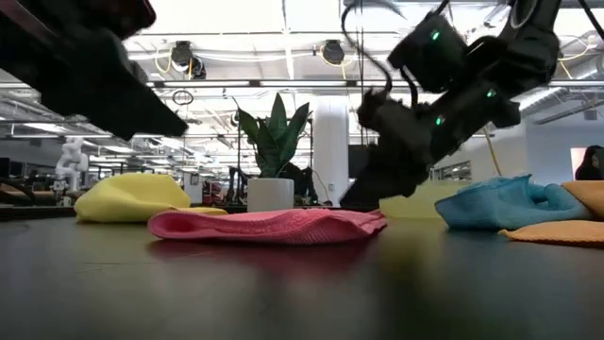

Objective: Fold microfiber towels
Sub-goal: Fold the pink microfiber cloth

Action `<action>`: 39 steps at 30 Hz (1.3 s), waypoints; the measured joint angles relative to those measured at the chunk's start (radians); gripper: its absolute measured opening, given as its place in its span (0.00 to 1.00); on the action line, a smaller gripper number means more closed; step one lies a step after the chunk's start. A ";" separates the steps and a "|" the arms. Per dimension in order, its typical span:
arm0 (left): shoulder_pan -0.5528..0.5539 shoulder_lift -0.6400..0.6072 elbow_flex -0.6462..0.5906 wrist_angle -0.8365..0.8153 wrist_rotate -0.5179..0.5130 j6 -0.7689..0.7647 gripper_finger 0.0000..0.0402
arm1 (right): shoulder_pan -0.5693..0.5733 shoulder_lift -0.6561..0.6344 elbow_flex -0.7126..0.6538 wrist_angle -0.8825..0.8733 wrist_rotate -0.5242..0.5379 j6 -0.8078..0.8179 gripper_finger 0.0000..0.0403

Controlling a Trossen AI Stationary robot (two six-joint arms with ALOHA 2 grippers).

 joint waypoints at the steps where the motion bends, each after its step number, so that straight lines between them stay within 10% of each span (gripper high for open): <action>1: 0.016 0.000 0.000 -0.017 -0.011 0.008 0.01 | 0.016 0.000 0.000 0.029 -0.020 -0.003 0.00; 14: 0.123 0.180 0.000 0.037 0.222 -0.065 0.03 | 0.072 0.003 0.002 -0.138 -0.036 0.066 0.00; 22: -0.010 0.163 -0.002 0.290 0.413 -0.006 0.01 | 0.079 -0.060 -0.001 -0.066 -0.358 -0.150 0.00; 29: 0.035 0.131 -0.001 0.361 0.242 0.154 0.01 | 0.075 -0.082 0.000 -0.039 -0.008 0.010 0.00; 39: 0.104 0.154 -0.001 0.268 0.182 0.073 0.02 | -0.034 0.057 0.019 -0.028 0.009 0.074 0.00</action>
